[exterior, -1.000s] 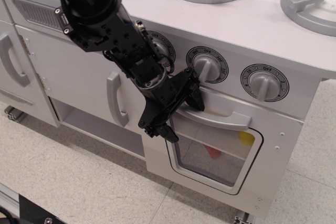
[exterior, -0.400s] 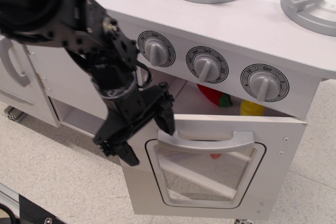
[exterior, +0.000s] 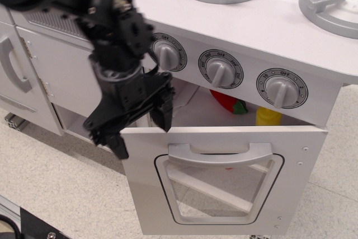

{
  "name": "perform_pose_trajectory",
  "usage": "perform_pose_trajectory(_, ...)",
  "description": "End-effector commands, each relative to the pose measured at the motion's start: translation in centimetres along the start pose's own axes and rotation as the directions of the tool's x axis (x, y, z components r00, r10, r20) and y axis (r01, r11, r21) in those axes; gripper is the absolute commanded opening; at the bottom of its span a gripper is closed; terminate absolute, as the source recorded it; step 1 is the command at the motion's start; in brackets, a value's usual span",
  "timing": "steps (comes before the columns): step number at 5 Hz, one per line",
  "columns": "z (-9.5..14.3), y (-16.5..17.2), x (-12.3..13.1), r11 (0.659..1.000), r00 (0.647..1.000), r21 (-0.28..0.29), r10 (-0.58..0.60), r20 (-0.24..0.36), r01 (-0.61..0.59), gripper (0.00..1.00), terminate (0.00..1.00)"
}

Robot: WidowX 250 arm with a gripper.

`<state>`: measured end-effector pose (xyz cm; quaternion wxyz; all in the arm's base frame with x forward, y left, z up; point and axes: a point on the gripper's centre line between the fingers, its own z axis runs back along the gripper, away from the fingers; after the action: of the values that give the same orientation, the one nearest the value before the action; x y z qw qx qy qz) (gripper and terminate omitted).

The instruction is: Open oven

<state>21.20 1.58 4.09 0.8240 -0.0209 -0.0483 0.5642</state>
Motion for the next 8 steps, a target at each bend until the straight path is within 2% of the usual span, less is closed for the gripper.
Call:
perform_pose_trajectory(1,2.2,-2.8,4.0,1.000,0.994,-0.031,0.006,0.110,-0.002,1.00,0.00)
perform_pose_trajectory(2,2.0,-3.2,5.4,0.999,0.987,-0.033,0.006,0.161,-0.001,1.00,0.00)
perform_pose_trajectory(3,0.0,-3.6,6.0,0.997,0.982,-0.002,-0.071,0.172,0.073,1.00,0.00)
perform_pose_trajectory(4,-2.2,-3.8,6.0,0.988,0.972,-0.001,-0.151,0.182,0.154,1.00,0.00)
perform_pose_trajectory(5,-3.8,-3.6,5.2,0.983,0.960,0.021,-0.185,0.209,0.184,1.00,0.00)
perform_pose_trajectory(6,-4.2,-2.1,2.5,0.965,0.957,0.044,-0.262,0.124,0.258,1.00,0.00)
perform_pose_trajectory(7,-5.3,-0.6,-0.3,0.950,0.951,0.022,-0.310,-0.005,0.310,1.00,0.00)
perform_pose_trajectory(8,-5.1,0.2,-2.7,0.950,0.947,-0.017,-0.311,-0.082,0.311,1.00,0.00)
